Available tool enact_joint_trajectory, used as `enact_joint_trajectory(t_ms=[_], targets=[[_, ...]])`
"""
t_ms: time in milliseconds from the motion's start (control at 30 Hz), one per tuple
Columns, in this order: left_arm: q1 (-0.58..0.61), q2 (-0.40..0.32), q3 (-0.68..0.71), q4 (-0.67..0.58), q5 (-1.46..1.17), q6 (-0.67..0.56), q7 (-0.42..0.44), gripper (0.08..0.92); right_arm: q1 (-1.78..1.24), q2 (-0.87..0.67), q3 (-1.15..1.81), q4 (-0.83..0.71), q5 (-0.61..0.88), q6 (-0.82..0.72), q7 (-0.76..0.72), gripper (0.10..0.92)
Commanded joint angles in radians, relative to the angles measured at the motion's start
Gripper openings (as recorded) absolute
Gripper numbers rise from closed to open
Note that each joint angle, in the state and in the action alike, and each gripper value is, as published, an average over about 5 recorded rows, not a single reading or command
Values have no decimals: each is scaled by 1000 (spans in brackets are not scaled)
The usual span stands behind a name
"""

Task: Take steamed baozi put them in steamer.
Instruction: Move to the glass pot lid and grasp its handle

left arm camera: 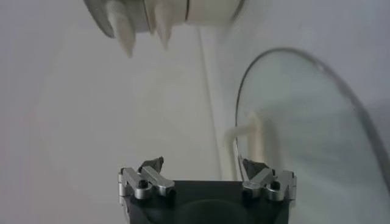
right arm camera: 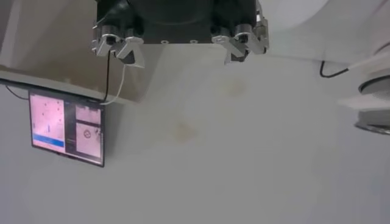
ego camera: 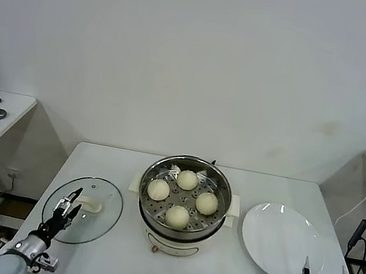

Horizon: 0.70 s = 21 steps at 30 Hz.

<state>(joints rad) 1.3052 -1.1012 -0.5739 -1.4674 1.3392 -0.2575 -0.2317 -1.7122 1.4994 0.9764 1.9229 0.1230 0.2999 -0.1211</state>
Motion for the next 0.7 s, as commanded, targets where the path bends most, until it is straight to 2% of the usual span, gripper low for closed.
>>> enact_joint_trajectory(t_ms=[33,533,633,700], targets=[[-140,20,33,149,36,-6,5,823,-5,8,5,1,-20,8,0,823],[-197,3,44,209,24,-15,8,823,-4,13,-9,-4,-32,9,-1,823],[-197,3,47,210,22,-16,13,787,-4,13,-10,-4,-34,10,-1,823],[-197,2,49,214,19,-17,15,732,-5,14,-10,-4,-34,10,-1,823]])
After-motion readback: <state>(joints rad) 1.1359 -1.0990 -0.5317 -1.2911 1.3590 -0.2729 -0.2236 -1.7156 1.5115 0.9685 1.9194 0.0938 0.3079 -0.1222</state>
